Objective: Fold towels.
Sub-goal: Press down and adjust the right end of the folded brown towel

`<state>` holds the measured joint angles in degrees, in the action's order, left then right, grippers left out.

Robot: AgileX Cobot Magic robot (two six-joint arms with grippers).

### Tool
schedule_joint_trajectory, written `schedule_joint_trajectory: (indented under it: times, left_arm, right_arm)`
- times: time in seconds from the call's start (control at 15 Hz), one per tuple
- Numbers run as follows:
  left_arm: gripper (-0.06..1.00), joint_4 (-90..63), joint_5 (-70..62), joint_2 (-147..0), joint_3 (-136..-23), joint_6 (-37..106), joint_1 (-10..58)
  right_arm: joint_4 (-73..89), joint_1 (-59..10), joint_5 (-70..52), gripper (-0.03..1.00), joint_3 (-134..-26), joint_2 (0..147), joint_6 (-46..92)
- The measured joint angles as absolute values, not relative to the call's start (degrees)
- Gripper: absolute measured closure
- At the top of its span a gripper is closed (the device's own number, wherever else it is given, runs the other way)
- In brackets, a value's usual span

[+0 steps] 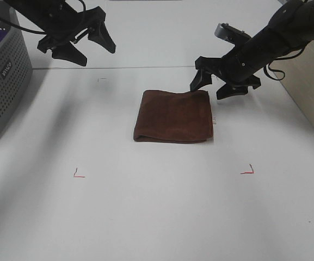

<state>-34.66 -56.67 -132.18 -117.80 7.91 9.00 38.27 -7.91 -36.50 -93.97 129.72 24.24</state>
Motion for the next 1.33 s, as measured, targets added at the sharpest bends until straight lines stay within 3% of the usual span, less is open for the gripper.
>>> schedule_joint_trajectory:
  times: [0.87,1.13,1.33]
  left_arm:
    - [0.19,-33.63,-57.01,-131.21,-117.8,7.91,9.0]
    - [0.19,-30.31,-59.53,-124.68,-117.8,7.91,9.0]
    - [0.19,-23.95,-67.9,-113.5,-117.86,7.45,9.0]
  right_arm:
    - [17.53,-7.91,-36.73,0.21,-93.97,130.92,12.03]
    - [17.59,-7.91,-46.87,0.21,-94.08,123.01,8.59]
    - [14.44,-10.43,-62.05,0.21,-94.08,113.85,6.25]
